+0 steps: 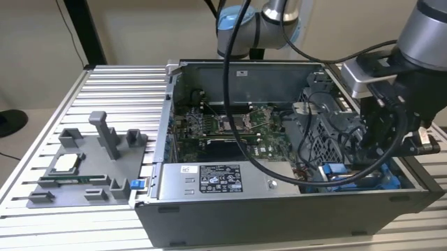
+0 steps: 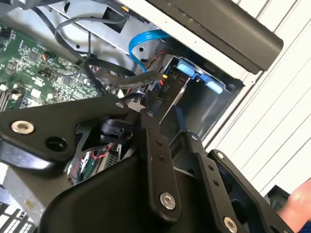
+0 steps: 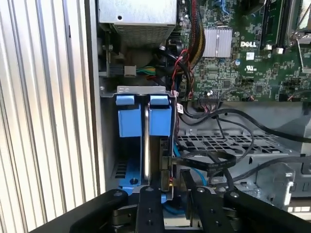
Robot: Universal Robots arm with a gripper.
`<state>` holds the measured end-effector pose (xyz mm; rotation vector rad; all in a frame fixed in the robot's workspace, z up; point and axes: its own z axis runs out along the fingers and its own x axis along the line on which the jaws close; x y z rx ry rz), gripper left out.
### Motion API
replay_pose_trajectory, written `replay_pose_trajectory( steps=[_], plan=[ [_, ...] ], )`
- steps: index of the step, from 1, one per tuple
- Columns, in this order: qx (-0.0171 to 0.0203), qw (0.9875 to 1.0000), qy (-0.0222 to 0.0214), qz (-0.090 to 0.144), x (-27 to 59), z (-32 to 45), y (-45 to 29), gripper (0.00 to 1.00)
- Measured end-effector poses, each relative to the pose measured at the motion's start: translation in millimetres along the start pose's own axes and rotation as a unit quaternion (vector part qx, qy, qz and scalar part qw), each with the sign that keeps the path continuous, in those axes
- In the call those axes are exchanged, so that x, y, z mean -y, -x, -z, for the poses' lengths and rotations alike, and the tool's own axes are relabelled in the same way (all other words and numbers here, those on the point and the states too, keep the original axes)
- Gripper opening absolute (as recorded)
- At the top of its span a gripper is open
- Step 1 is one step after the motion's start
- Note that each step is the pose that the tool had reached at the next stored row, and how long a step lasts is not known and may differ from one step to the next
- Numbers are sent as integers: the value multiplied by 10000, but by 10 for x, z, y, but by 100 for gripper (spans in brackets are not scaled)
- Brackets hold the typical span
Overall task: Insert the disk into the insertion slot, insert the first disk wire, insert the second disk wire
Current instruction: 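Insert the second disk wire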
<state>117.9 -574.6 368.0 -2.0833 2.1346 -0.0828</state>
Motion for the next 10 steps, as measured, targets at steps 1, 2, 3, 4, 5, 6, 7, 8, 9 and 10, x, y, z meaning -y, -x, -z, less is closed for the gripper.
replay_pose_trajectory(
  steps=[1,2,3,4,5,6,7,8,9,10],
  plan=[
    [-1,10000,0,0,14,92,7,100],
    [0,10000,0,0,21,137,10,100],
    [0,10000,0,0,27,181,13,100],
    [0,10000,0,0,34,224,17,100],
    [0,10000,0,0,37,248,19,100],
    [0,10000,0,0,38,250,18,100],
    [0,10000,0,0,38,250,19,100],
    [0,10000,0,0,38,250,19,100],
    [0,10000,0,0,38,250,19,100],
    [0,10000,0,0,38,250,19,100]
  ],
)
